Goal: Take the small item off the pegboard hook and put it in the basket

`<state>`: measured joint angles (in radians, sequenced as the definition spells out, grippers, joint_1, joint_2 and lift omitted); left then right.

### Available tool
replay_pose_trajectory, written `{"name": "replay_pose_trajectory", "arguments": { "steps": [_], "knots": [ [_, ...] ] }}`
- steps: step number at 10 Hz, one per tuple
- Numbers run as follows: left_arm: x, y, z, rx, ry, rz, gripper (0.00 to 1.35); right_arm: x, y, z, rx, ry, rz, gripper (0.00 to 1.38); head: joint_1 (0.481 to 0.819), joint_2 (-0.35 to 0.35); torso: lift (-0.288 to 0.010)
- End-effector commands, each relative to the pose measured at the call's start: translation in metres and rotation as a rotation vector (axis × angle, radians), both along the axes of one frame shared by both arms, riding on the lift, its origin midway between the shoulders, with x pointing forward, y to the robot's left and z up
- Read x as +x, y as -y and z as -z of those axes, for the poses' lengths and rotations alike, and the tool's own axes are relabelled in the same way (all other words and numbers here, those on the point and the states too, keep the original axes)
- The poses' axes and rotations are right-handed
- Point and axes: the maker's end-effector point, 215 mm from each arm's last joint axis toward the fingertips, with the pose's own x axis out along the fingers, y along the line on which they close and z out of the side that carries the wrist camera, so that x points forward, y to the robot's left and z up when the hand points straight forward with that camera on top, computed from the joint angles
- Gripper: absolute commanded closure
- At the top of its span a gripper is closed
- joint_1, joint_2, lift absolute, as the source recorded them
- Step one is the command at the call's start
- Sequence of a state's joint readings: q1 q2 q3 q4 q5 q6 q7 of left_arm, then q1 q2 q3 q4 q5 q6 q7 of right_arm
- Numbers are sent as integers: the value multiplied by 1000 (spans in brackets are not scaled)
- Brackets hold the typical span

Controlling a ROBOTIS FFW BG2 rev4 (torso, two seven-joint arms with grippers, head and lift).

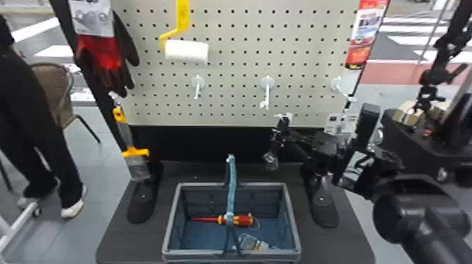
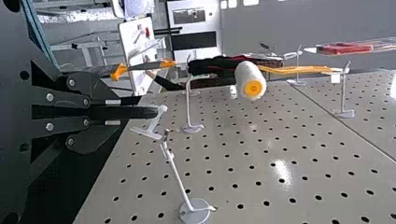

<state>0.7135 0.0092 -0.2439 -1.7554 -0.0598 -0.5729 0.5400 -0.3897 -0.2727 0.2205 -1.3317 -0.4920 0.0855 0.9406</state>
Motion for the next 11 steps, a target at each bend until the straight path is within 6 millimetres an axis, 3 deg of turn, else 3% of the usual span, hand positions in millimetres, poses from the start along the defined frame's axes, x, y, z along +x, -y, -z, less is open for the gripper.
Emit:
{"name": "replay_pose_trajectory", "arguments": {
  "steps": [1, 4, 11],
  "knots": [
    [0, 0, 0, -1, -2, -1, 174, -9, 9, 8, 18, -17, 26, 1200, 549, 0, -100],
    [0, 0, 1, -2, -4, 1, 174, -21, 14, 27, 65, -60, 53, 1200, 549, 0, -100],
    [0, 2, 3, -6, -10, 1, 174, -42, -8, 81, 144, -192, 51, 1200, 549, 0, -100]
  ]
}}
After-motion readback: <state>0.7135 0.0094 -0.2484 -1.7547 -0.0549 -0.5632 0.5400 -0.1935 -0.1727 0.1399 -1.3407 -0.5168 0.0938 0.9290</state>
